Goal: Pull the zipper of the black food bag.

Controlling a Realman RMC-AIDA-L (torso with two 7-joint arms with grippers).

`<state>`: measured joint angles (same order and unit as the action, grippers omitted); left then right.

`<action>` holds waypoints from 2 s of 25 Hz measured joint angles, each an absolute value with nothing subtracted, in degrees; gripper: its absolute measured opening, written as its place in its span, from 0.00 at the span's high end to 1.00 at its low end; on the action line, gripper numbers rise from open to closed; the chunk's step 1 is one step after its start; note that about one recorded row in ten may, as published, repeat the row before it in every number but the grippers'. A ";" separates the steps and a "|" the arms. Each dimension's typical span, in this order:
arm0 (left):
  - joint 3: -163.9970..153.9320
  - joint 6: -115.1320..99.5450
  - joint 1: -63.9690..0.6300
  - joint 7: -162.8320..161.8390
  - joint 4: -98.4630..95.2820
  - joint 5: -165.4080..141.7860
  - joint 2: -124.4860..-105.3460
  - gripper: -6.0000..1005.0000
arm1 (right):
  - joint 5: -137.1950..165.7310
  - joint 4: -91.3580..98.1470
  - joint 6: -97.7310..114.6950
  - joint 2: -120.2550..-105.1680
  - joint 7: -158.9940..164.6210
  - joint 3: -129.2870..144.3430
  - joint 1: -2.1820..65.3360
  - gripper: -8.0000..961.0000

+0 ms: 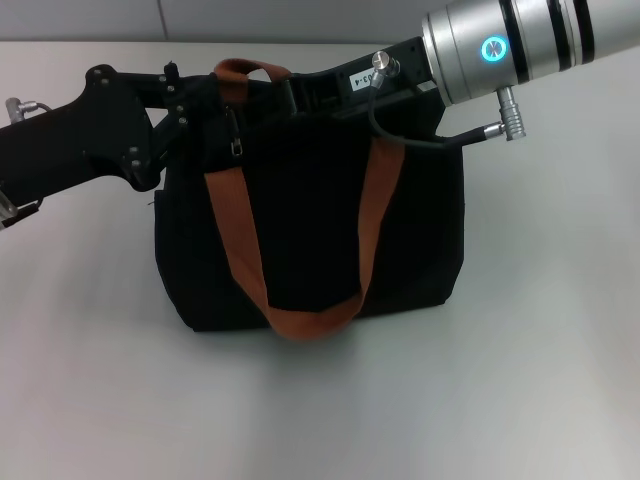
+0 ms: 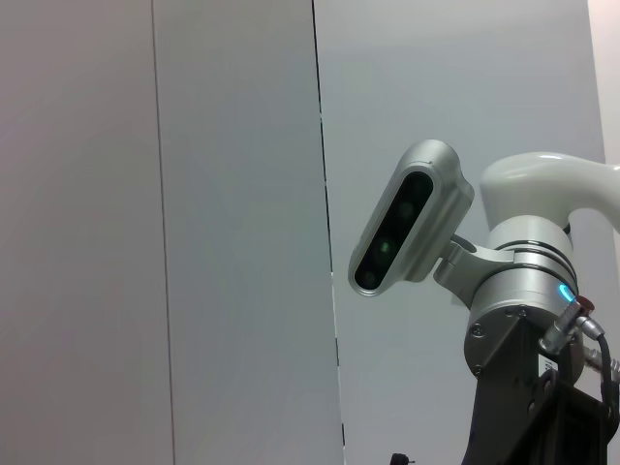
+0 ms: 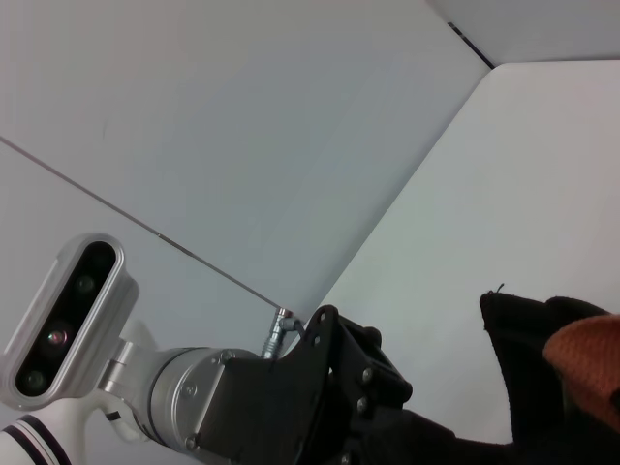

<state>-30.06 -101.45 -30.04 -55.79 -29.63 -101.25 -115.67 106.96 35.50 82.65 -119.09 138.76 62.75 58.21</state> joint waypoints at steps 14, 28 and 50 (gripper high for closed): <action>-30.05 -101.52 -29.34 -55.81 -29.62 -101.23 -115.66 0.96 | 106.94 35.66 82.51 -119.09 138.55 63.30 58.24 0.66; -30.06 -101.81 -28.74 -55.81 -29.62 -101.23 -115.66 0.96 | 106.74 36.25 82.50 -119.12 137.57 63.28 57.97 0.91; -28.84 -101.96 -28.17 -55.38 -29.62 -101.26 -115.53 0.95 | 108.02 38.59 81.69 -119.18 138.58 63.26 56.94 0.99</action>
<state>-28.84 -101.96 -28.17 -55.38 -29.62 -101.26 -115.53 108.02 38.59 81.69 -119.18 138.58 63.26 56.94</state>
